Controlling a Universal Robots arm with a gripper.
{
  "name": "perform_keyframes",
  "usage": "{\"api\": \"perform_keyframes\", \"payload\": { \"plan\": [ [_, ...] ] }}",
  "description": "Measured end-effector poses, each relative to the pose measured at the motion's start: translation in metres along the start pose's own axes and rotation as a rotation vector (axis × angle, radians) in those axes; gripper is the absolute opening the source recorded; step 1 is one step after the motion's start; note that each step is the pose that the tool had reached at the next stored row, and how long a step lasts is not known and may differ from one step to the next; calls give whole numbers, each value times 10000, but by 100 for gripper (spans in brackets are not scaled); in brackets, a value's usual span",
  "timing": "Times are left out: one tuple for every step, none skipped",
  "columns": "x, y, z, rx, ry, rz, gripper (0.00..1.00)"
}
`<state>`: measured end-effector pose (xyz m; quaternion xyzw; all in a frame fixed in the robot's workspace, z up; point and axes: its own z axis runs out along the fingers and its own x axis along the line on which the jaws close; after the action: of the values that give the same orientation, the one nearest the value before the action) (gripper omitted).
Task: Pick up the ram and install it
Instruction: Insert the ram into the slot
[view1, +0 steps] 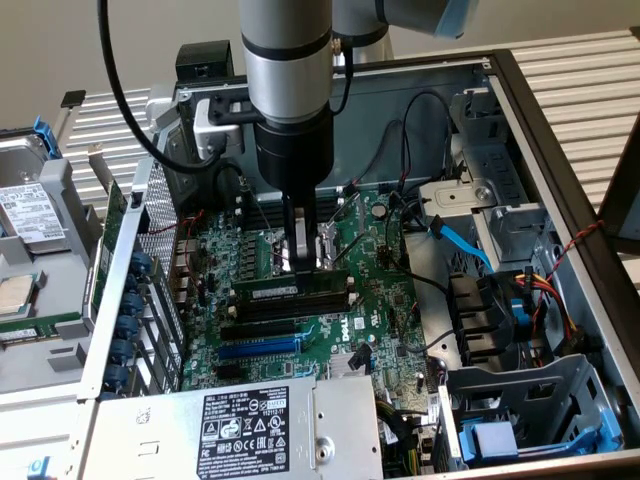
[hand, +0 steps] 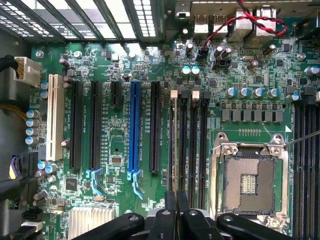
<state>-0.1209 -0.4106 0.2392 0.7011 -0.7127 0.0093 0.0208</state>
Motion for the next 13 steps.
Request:
{"api": "perform_keyframes", "payload": {
  "plan": [
    [0,0,1,0,0,1,12],
    [0,0,2,1,0,1,12],
    [1,0,3,1,-1,2,12],
    [1,0,4,1,-1,3,12],
    [1,0,4,0,0,6,12],
    [2,0,5,1,-1,11,12],
    [2,0,6,0,0,19,12],
    [2,0,8,-1,-1,32,12],
    [2,0,9,-2,-1,49,12],
    [2,0,10,-2,-1,64,12],
    [2,-1,11,-2,-2,68,12],
    [2,-1,12,-3,-1,68,12],
    [2,-1,12,-3,-1,68,12]
  ]
}}
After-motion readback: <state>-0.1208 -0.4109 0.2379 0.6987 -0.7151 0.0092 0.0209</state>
